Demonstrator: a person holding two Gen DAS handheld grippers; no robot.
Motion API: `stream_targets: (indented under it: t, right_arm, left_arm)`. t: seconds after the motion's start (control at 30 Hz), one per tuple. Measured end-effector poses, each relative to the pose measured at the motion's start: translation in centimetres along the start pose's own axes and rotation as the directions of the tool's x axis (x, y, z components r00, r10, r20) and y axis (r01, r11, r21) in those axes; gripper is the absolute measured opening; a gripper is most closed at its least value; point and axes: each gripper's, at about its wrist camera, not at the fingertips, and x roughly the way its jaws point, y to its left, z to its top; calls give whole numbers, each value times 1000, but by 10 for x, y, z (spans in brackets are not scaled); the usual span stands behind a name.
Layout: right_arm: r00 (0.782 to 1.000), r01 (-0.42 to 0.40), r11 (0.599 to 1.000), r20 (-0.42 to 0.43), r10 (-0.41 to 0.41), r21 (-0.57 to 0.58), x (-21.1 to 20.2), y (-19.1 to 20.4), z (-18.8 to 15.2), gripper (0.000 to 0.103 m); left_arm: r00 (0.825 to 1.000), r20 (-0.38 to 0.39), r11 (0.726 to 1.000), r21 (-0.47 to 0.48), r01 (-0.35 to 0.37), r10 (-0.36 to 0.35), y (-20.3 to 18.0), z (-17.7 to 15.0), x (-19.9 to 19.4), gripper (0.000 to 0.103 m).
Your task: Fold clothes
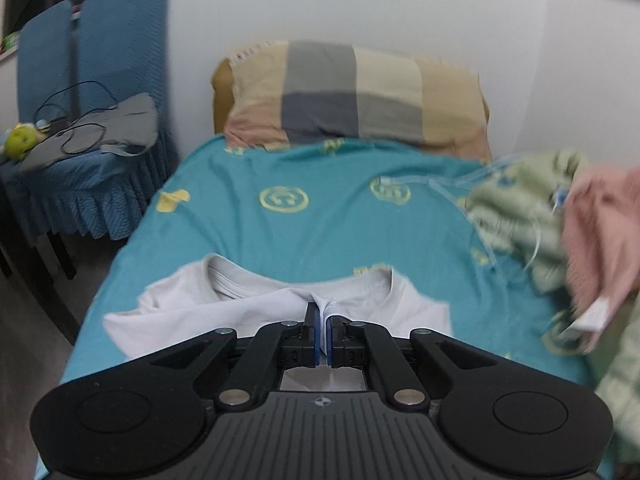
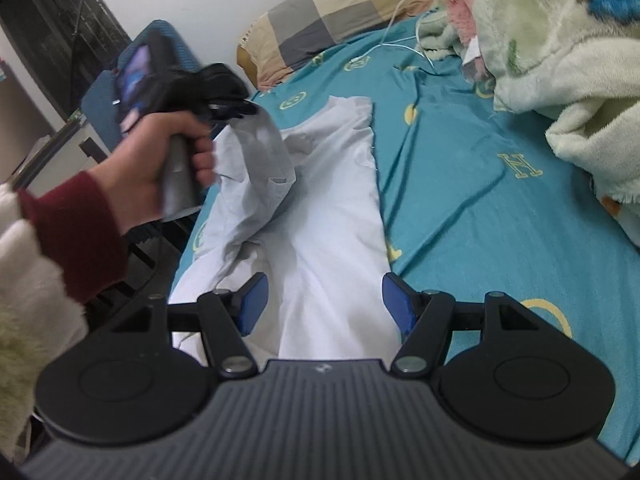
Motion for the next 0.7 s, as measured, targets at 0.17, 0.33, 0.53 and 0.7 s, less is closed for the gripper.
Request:
stream_targets:
  t: [0.17, 0.33, 0.53, 0.7]
  right_arm:
    - [1000, 3, 1000, 1, -3, -10, 11, -6, 1, 66]
    - [1000, -18, 999, 16, 18, -43, 14, -3, 2, 66]
    - [998, -36, 995, 50, 41, -90, 7, 6, 3, 66]
    - [997, -54, 990, 54, 61, -132, -10, 16, -5, 66]
  left_arm:
    - [998, -57, 1000, -1, 15, -15, 0, -27, 22, 26]
    - [997, -52, 998, 20, 60, -59, 23, -47, -33, 56]
    - [994, -56, 995, 18, 100, -99, 95, -100, -169, 67]
    - [987, -126, 990, -110, 89, -103, 208, -180, -275, 76]
